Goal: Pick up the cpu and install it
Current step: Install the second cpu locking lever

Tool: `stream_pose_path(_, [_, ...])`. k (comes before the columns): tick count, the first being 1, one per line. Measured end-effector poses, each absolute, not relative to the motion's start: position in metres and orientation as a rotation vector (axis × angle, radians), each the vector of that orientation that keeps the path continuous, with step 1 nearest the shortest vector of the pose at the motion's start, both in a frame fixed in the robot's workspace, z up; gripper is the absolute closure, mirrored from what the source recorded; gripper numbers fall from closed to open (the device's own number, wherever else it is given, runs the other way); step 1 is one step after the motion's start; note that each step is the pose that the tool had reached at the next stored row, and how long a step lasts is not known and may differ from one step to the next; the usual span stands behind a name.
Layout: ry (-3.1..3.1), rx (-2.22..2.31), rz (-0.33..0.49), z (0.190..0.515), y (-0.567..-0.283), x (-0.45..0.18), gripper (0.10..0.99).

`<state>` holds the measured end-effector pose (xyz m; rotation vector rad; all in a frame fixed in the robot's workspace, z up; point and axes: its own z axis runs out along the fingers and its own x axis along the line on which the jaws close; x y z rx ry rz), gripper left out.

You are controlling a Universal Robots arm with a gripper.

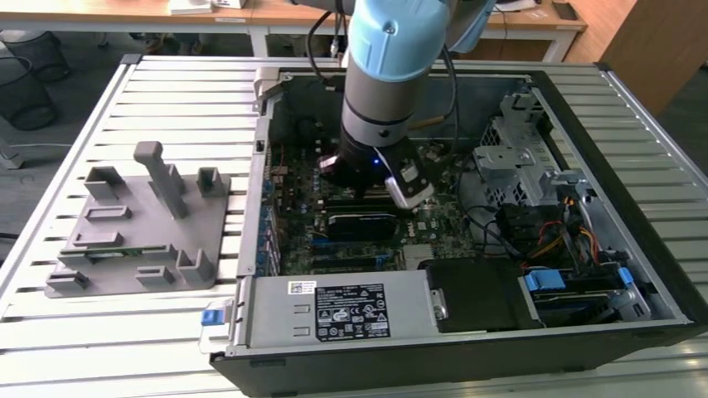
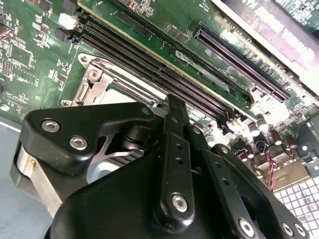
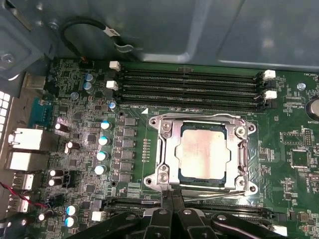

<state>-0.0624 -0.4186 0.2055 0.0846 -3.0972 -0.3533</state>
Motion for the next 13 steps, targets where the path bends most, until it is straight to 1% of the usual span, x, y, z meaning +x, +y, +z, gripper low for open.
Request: stream_pose_path(13, [-3.092,0.085,-0.405,0.2042,-0.4266,-0.0653,0.980])
